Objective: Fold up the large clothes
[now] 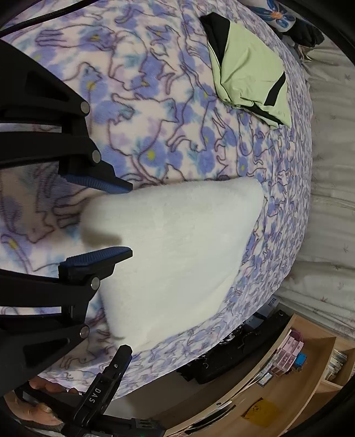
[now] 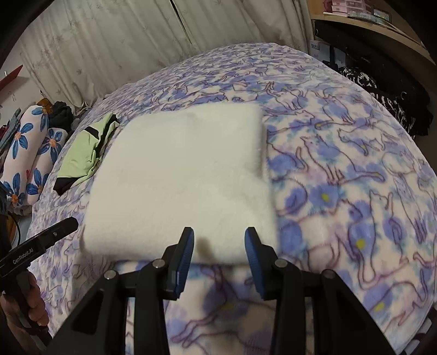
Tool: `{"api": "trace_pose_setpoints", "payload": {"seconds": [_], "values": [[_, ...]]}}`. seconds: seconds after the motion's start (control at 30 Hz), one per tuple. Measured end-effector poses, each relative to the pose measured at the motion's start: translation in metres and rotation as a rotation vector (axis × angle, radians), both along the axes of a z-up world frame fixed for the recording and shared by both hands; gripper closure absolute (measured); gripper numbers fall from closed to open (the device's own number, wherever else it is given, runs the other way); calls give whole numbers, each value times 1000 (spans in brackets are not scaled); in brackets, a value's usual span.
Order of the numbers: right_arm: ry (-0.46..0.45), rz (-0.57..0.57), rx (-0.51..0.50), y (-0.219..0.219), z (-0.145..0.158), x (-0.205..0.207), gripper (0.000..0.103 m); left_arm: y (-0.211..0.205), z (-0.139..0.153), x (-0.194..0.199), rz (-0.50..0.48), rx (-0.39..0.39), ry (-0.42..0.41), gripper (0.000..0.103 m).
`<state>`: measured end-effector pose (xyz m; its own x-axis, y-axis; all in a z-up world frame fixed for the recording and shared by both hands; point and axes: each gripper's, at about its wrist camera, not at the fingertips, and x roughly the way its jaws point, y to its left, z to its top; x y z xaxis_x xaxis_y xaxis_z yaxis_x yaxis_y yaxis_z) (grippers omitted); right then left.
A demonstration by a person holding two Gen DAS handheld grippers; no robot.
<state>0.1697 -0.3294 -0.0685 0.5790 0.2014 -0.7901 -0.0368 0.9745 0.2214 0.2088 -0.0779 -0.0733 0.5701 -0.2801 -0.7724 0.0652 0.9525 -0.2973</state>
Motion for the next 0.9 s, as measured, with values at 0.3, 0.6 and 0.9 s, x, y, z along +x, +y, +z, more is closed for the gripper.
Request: {"api": "trace_pose_setpoints", "payload": {"seconds": [0.3,0.6,0.9], "values": [[15,24,-28,11,7,-28,57,0,18,-31,-7,24,15,29],[33,80,-68,21,23,-41,43,8,35,-46,-31,-23,75,6],[64,80,-60,-1,55,-12,32,34,48,-18,7,-56,107,6]]}}
